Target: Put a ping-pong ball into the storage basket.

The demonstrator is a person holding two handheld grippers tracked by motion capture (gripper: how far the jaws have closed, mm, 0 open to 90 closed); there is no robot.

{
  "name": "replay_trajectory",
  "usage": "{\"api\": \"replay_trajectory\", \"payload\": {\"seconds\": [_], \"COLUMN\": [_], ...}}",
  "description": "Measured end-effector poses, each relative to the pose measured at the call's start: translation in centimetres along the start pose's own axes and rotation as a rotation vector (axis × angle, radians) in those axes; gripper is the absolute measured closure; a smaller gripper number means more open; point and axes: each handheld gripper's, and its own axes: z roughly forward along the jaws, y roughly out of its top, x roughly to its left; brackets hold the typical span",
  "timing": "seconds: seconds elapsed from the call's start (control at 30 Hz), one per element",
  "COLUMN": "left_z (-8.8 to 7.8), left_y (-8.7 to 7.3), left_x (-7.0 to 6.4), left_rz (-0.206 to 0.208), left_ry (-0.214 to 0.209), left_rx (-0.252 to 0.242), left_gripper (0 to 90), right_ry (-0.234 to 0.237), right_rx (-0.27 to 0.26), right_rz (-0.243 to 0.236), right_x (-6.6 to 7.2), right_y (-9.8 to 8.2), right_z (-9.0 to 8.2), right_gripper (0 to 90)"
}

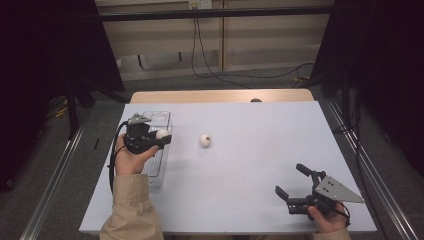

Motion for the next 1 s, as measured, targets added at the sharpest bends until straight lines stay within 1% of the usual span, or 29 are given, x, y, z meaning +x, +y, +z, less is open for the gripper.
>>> {"api": "replay_trajectory", "payload": {"seconds": [0.27, 0.5, 0.57, 0.6, 0.67, 0.73, 0.8, 0.83, 0.9, 1.0], "left_z": [-0.3, -0.6, -0.7, -0.7, -0.7, -0.6, -0.6, -0.5, -0.4, -0.4], "left_y": [-0.2, -0.5, -0.5, -0.6, -0.6, -0.8, -0.9, -0.9, -1.0, -1.1], "left_x": [0.4, 0.8, 0.9, 1.0, 1.2, 1.3, 1.5, 1.5, 1.7, 1.8], "left_rz": [-0.016, -0.018, -0.027, -0.023, -0.028, -0.027, -0.032, -0.032, -0.036, -0.04], "left_ry": [0.018, 0.035, 0.04, 0.04, 0.049, 0.067, 0.061, 0.07, 0.073, 0.089], "left_rx": [-0.012, -0.013, -0.018, -0.017, -0.015, -0.006, -0.005, -0.004, -0.002, -0.008], "left_gripper": [50.9, 50.9, 50.8, 50.9, 50.8, 50.8, 50.8, 50.9, 50.9, 50.8], "right_ry": [0.003, 0.003, 0.003, 0.002, 0.002, 0.003, 0.004, 0.004, 0.003, 0.003], "right_rx": [-0.002, -0.002, -0.004, -0.003, -0.004, -0.004, -0.005, -0.005, -0.006, -0.005], "right_rz": [0.003, 0.004, 0.001, 0.002, 0.003, 0.004, 0.006, 0.003, 0.001, 0.001], "right_x": [0.1, 0.1, 0.1, 0.1, 0.1, 0.1, 0.1, 0.1, 0.1, 0.1], "right_y": [0.0, 0.1, 0.1, 0.1, 0.1, 0.1, 0.1, 0.1, 0.1, 0.1], "right_z": [0.0, 0.0, 0.0, 0.0, 0.0, 0.0, 0.0, 0.0, 0.0, 0.0], "right_gripper": [0.4, 0.4, 0.4, 0.4, 0.4, 0.4, 0.4, 0.4, 0.4, 0.4]}}
